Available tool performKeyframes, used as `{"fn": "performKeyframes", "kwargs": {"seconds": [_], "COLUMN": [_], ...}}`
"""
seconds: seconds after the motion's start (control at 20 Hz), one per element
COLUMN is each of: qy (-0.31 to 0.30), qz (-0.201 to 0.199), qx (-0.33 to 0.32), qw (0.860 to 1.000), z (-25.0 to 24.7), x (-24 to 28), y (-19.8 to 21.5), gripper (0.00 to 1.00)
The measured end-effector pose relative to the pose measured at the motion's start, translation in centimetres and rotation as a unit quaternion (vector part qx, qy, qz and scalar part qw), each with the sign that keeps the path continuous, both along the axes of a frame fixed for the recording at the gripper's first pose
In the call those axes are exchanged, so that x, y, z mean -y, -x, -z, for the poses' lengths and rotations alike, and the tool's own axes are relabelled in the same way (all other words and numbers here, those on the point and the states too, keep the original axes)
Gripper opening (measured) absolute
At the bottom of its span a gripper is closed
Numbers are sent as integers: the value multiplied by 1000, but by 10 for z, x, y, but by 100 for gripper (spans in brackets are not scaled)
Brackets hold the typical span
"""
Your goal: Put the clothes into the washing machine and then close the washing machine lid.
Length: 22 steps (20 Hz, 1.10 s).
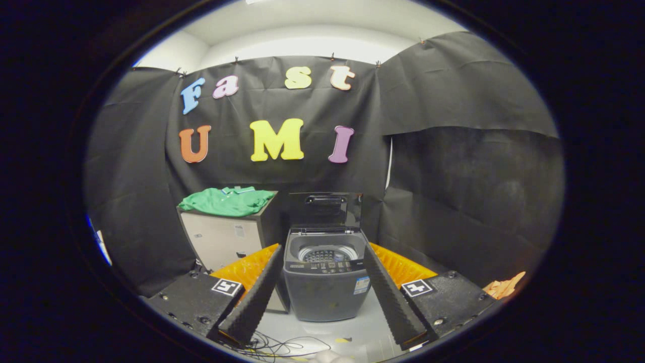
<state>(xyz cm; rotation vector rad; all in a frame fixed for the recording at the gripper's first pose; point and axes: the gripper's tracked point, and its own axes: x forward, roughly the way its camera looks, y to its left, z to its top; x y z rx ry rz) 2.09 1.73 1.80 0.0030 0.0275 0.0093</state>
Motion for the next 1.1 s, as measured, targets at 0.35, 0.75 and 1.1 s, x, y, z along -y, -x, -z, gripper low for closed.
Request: {"fn": "performKeyframes", "kwargs": {"seconds": [0.35,0.75,1.1], "qy": [0,-2,-14], "qz": [-14,-73,-120], "qx": [2,19,1], "qw": [1000,997,993], "z": [-35,-86,-120], "x": [-36,-112,-193], "y": [-38,-102,-186], "gripper": [100,100,100]}}
